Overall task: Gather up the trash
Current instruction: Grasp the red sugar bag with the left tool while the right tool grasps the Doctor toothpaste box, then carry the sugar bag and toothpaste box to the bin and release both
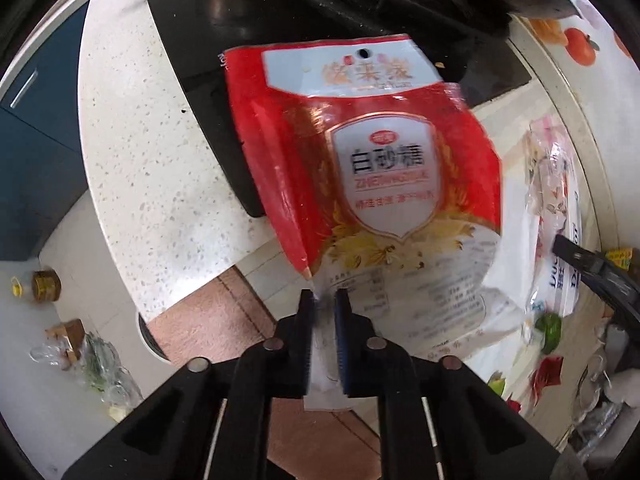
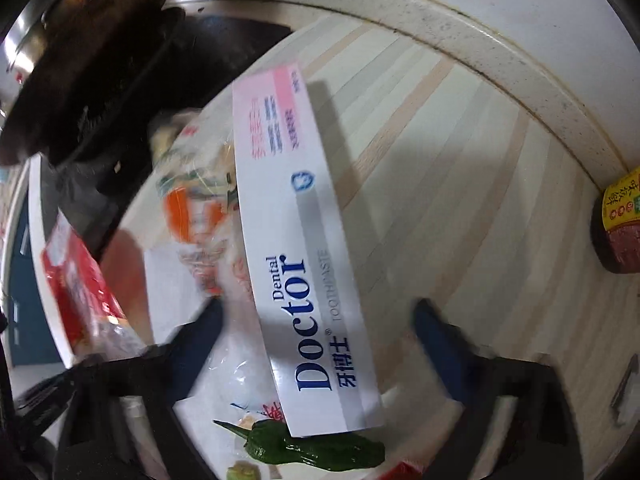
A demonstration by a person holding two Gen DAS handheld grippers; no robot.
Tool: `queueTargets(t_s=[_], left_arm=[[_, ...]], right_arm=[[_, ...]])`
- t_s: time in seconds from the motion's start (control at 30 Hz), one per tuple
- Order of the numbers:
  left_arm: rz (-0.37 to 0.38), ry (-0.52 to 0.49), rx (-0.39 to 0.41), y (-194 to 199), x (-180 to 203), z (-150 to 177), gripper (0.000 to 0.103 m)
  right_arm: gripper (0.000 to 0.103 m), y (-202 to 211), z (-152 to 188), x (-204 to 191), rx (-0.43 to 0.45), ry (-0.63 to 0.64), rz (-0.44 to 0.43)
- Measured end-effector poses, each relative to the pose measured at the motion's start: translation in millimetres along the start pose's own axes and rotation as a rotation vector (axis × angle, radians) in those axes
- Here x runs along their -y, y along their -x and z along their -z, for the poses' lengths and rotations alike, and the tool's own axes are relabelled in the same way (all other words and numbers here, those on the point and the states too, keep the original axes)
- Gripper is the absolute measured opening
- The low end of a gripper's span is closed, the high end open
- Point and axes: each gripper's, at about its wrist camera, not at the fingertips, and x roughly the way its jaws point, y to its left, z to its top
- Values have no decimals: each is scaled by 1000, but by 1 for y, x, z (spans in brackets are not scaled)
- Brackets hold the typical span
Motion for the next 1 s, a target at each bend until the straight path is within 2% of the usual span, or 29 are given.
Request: queueTargets(t_s=[0.07,0.17,0.4,0.57,0.73,1.0], left_arm=[[-21,-11,30,11,3,6,4],[-47,-27,77,31,6,14,3],[-151,-88,208,89,9,27,3],[-177,-96,281,119,-7,37,3],[-190,-89,334,147,-21,52,3],[-215,-23,376,176,-75,93,3]], right_arm=[[51,-1,5,1,-3,-8,13],[49,14,15,5,43,-30,15],[48,69,35,17,140,-81,-21],[48,108,44,14,191,-78,-58],[48,138,60,-5,218,-39,-86],[48,153,109,-76,210,75,-128]])
